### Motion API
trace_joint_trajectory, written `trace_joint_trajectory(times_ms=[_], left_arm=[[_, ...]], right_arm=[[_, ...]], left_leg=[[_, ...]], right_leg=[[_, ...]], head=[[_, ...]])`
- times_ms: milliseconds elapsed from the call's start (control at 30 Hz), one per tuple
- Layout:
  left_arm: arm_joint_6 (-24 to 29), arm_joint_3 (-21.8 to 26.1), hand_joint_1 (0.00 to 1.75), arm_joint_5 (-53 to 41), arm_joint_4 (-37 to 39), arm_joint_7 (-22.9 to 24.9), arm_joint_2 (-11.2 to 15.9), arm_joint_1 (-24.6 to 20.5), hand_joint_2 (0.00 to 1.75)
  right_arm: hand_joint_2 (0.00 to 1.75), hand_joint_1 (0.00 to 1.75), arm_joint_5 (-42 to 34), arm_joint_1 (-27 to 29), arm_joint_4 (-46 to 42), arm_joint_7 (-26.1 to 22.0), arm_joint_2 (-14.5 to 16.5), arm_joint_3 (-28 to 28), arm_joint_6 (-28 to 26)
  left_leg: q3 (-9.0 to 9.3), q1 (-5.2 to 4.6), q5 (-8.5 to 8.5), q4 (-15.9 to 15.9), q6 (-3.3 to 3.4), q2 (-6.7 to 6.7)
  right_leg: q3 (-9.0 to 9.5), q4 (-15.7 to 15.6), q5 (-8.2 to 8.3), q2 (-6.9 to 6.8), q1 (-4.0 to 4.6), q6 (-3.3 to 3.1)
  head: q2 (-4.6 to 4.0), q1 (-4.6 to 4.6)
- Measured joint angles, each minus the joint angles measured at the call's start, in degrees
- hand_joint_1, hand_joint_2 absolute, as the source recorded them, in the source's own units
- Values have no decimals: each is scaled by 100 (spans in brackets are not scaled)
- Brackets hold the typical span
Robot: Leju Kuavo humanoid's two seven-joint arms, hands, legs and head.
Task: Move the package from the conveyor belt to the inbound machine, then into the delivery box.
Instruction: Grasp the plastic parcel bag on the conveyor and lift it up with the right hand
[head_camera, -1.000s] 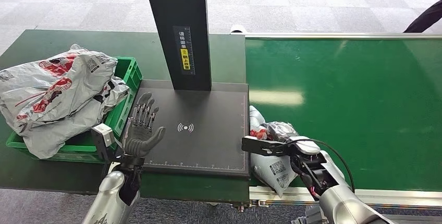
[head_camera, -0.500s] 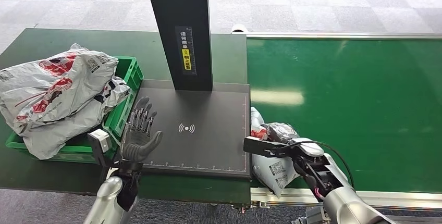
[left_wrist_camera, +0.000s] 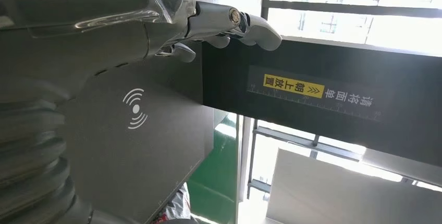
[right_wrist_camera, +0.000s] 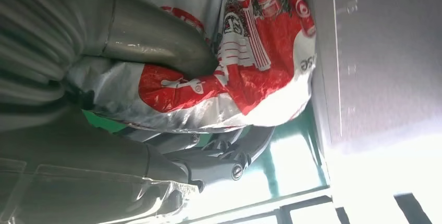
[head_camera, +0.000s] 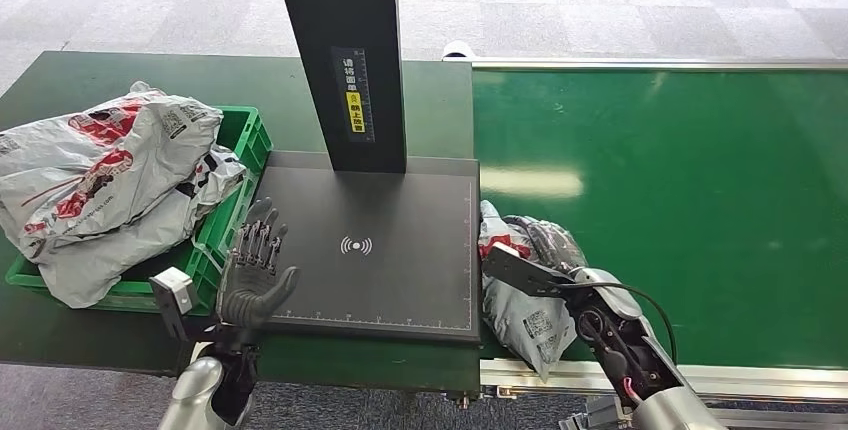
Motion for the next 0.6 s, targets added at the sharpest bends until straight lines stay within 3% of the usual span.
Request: trace_joint_trajectory(times_ms=[200,600], left_arm=[[-13,26,0,-5,-4,-73,21,33,175],[-118,70,0,-75,-39,-136,33,37,175]], right_arm=[[175,175,-101,111,-759,-103,-45,-428,-453],[175,175,82,691,-3131,-732,58,-1362,-1235]], left_leg=[[-9,0,0,0,0,1],[-8,1,0,-1,0,4]], right_leg=[[-11,0,0,3,0,0],[-13,0,0,6,1,0]], head=[[0,0],[-1,1]])
